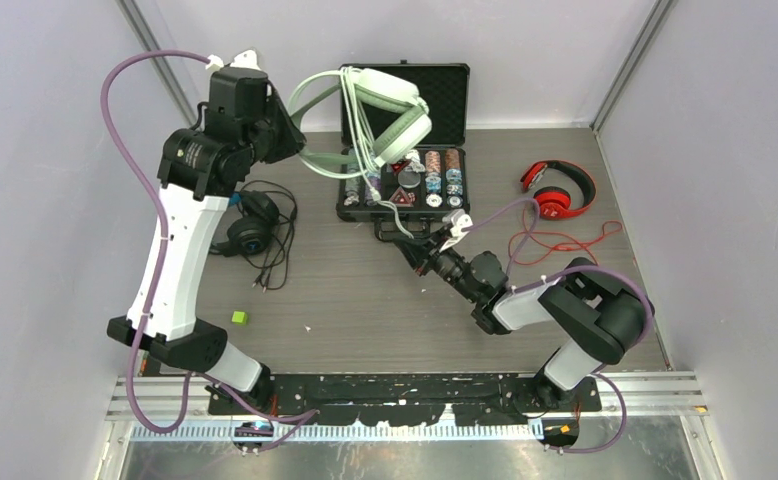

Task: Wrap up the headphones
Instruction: Wrap the headphones cable around the headphones.

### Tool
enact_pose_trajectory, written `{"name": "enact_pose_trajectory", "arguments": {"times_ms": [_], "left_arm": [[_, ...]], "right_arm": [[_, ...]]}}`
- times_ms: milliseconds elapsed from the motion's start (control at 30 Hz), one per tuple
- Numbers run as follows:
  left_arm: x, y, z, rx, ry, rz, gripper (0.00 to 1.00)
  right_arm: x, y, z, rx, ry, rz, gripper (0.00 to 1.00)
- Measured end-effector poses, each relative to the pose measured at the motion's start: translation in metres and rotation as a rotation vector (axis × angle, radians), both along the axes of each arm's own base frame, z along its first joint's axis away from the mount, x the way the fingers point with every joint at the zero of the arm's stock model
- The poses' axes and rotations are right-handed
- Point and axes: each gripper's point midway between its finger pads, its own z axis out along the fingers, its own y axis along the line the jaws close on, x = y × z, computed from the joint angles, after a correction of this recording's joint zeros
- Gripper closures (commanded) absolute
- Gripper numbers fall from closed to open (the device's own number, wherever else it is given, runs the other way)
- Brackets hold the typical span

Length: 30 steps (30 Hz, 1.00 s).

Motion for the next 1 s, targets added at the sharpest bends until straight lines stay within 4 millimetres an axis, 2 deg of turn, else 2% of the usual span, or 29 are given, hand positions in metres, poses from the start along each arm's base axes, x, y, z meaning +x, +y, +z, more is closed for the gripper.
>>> {"name": "enact_pose_trajectory", "arguments": {"times_ms": [267,533,733,833,1000], "left_arm": [[0.002,0.013,-0.004,-0.014,0.024,0.009,1.00],[-0.001,0.012,-0.007,-0.026,0.046,-0.025,1.00],[0.001,0.017,-0.008,-0.033,0.051,-0.029,1.00],[0.003,0.006,-0.010,-0.036,0.038,-0.122,1.00],[-0.002,-0.032,-0.021,-0.028,-0.004,-0.435,1.00]], "right_arm": [[0.005,-0.008,0.004,0.053,0.029,-0.005,1.00],[0.021,-0.023,0.001,0.138,0.111,-0.041,1.00],[0.023,-0.020,-0.002,0.177,0.151,-0.028,1.00],[0.026,-0.022,0.000,0.191,0.163,-0.017,1.00],[0.046,-0.045,0.009,0.245,0.202,-0.005,1.00]]}}
